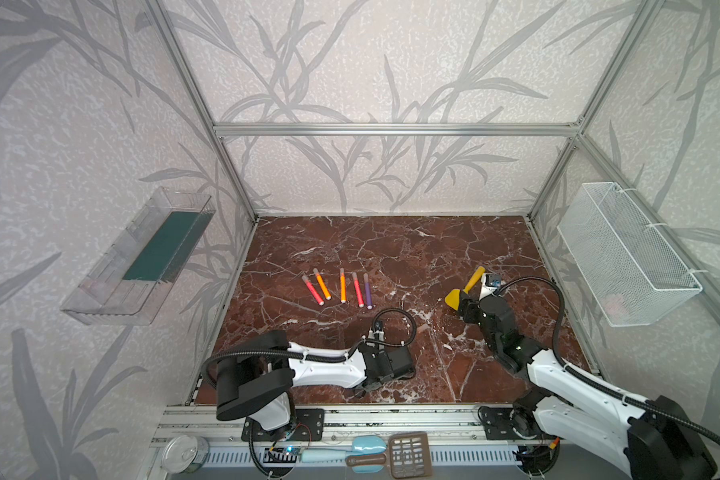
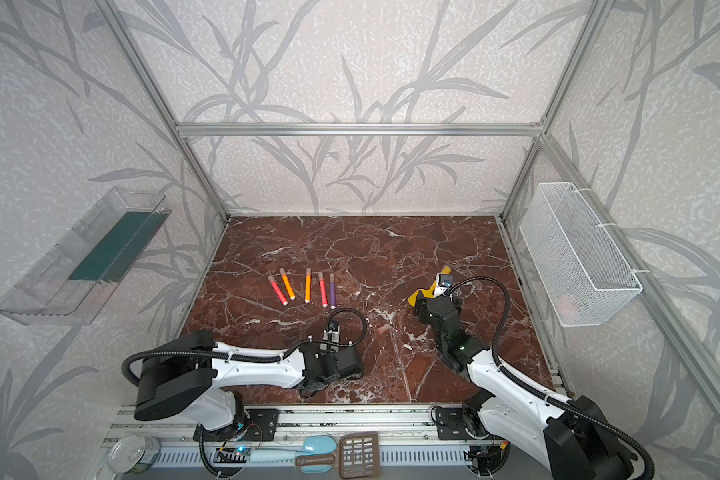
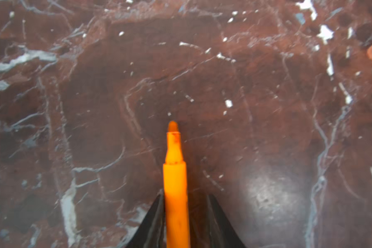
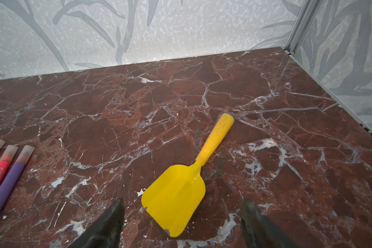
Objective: Insert the pens into the pen caps
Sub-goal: 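Lower the left gripper onto the orange marker and close on it, then lift the orange marker with the left gripper toward the right gripper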
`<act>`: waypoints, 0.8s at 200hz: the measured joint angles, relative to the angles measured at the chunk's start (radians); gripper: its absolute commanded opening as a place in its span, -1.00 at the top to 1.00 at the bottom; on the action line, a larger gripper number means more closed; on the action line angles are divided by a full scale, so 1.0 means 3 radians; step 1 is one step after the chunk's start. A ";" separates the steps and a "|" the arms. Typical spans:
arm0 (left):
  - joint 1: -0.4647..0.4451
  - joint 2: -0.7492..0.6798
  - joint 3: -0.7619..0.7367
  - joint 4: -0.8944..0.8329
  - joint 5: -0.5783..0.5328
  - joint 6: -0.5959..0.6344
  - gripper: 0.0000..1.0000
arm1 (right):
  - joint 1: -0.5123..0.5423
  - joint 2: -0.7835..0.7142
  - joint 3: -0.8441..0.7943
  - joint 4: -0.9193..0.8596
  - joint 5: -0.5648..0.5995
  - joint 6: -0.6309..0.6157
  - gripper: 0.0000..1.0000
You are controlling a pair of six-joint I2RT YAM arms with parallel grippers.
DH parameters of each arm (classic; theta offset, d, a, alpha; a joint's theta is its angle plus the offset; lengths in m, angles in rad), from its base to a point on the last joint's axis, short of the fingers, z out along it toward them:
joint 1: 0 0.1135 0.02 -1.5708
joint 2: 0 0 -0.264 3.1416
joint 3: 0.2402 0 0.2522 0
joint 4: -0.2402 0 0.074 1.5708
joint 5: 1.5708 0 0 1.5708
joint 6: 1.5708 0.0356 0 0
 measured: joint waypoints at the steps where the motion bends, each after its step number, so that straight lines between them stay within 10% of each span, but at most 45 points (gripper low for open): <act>1: -0.0001 0.0006 0.0005 0.0001 -0.0001 0.0000 0.38 | 0.0000 0.0000 0.0000 0.0001 0.0000 0.0000 -0.66; 108: -0.0069 0.0141 0.0144 -0.0041 -0.0075 0.0005 0.84 | 0.0000 -0.0018 0.0000 0.0009 -0.0025 0.0027 -0.65; 160: 0.0402 -0.0060 0.0175 0.0033 0.0209 0.0556 0.97 | 0.0001 -0.0590 -0.0088 -0.0114 -0.0938 0.0367 -0.60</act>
